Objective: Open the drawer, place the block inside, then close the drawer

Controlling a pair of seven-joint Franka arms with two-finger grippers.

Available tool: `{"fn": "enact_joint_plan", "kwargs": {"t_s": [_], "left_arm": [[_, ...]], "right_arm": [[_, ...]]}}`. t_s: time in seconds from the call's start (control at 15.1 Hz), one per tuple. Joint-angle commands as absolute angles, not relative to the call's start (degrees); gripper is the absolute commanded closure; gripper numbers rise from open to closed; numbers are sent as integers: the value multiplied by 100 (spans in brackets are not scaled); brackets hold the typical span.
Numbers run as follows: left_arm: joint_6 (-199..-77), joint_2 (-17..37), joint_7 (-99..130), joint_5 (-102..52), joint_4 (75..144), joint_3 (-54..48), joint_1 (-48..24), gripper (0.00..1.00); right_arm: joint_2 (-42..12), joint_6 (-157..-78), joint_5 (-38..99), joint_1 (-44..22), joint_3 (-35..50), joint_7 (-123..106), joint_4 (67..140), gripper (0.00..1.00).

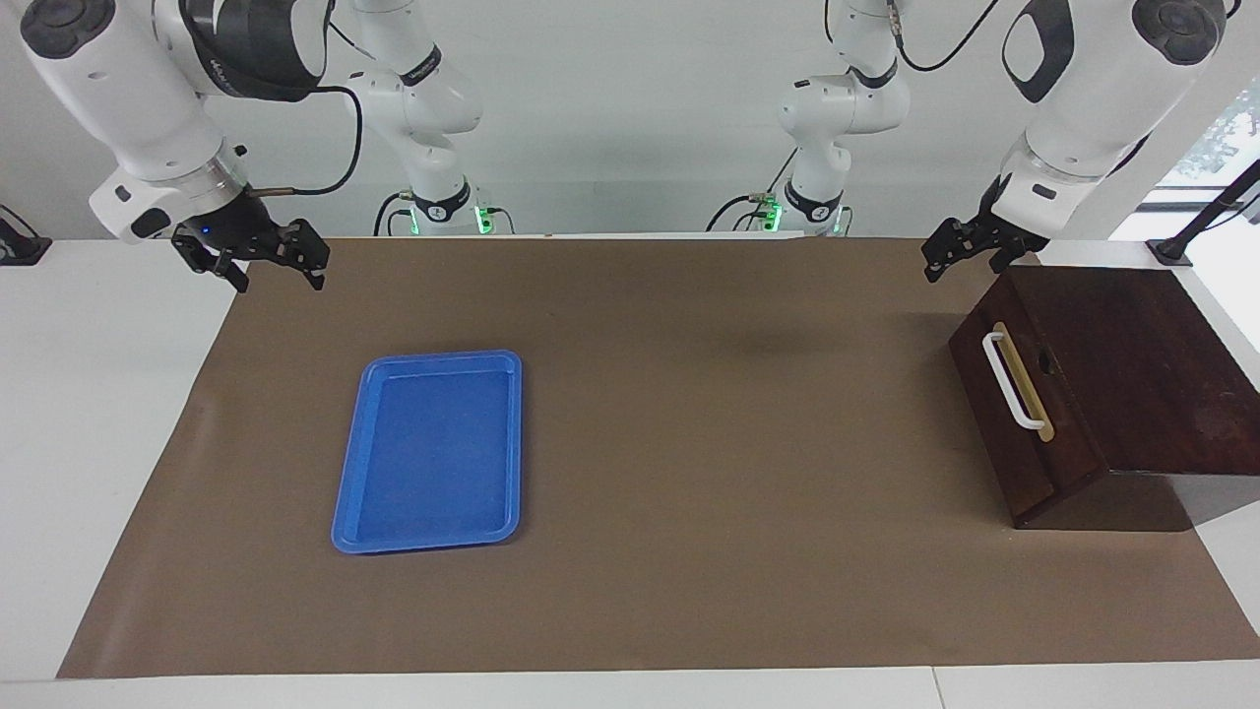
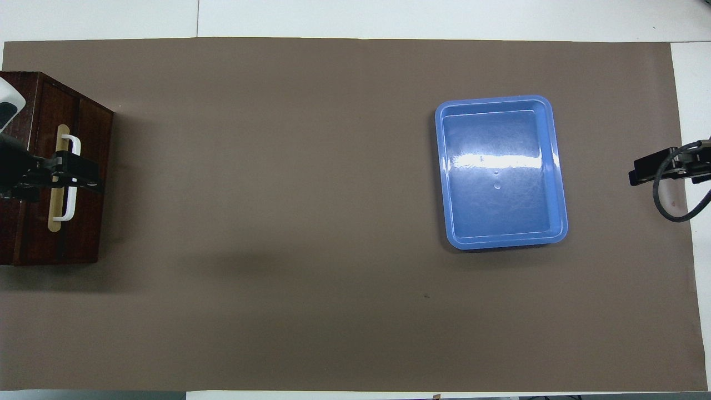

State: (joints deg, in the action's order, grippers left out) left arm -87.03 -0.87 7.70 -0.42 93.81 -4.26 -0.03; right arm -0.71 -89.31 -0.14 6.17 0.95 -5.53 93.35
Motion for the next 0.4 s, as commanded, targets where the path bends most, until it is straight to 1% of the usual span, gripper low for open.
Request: {"fn": "enact_joint_plan", "kwargs": {"t_s": [0.0,0.33], "left_arm": [[-8648,-123,598,-123,9334,-387,0,0],[-8701,-123,589,-123,9352,-396,-44,0]], "right_arm": [[-9,-8877,-132,650,149,-466,9343,0],[-17,-8886,-132,650,149,-475,9343,0]]}}
